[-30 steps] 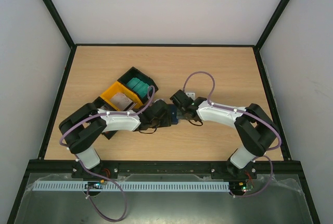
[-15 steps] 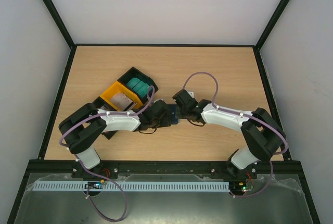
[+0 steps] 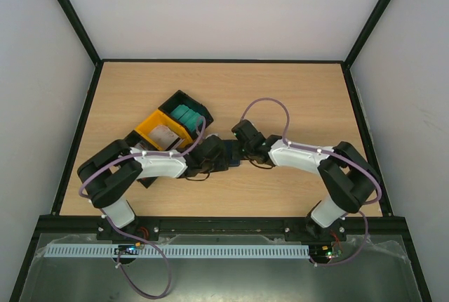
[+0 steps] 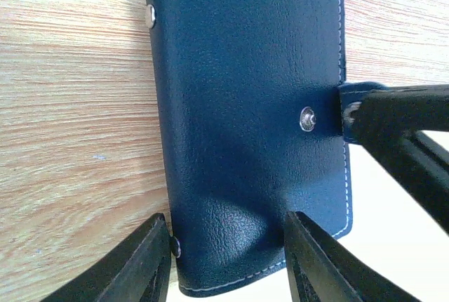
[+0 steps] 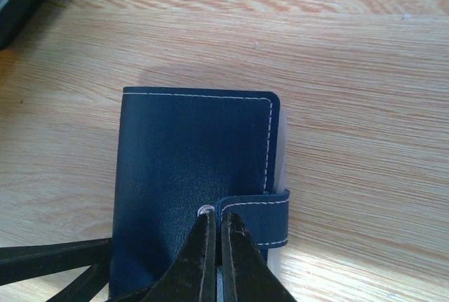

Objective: Put the credit cards into the card holder
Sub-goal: Close the card holder at the center of the board.

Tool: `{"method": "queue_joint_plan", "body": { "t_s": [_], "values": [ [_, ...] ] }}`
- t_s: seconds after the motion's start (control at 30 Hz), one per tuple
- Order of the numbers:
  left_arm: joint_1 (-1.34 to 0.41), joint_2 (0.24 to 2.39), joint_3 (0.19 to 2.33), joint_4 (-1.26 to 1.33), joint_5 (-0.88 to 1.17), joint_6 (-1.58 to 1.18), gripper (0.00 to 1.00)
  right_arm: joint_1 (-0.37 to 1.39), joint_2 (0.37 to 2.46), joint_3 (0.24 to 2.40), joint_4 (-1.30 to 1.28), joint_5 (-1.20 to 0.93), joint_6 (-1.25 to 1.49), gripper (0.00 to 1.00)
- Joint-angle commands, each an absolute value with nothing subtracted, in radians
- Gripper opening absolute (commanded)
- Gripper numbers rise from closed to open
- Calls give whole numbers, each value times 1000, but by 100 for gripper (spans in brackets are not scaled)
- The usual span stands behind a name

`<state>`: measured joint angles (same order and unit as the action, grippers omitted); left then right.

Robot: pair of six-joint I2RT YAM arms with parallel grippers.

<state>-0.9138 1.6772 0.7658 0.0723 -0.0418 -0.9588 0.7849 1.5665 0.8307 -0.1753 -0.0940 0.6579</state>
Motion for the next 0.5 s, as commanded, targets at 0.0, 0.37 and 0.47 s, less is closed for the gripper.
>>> {"method": "queue_joint_plan", "body": {
  "t_s": [0.0, 0.37, 0.47],
  "values": [
    [-898, 1710, 704, -43, -15, -972, 46, 783, 1612, 839, -143, -131, 640, 2],
    [-882, 1706, 683, -16, 14, -972, 43, 783, 1656, 845, -119, -164, 641, 2],
    [-882, 1707, 680, -13, 15, -971, 42, 783, 1660, 843, -106, -151, 641, 2]
  ]
}}
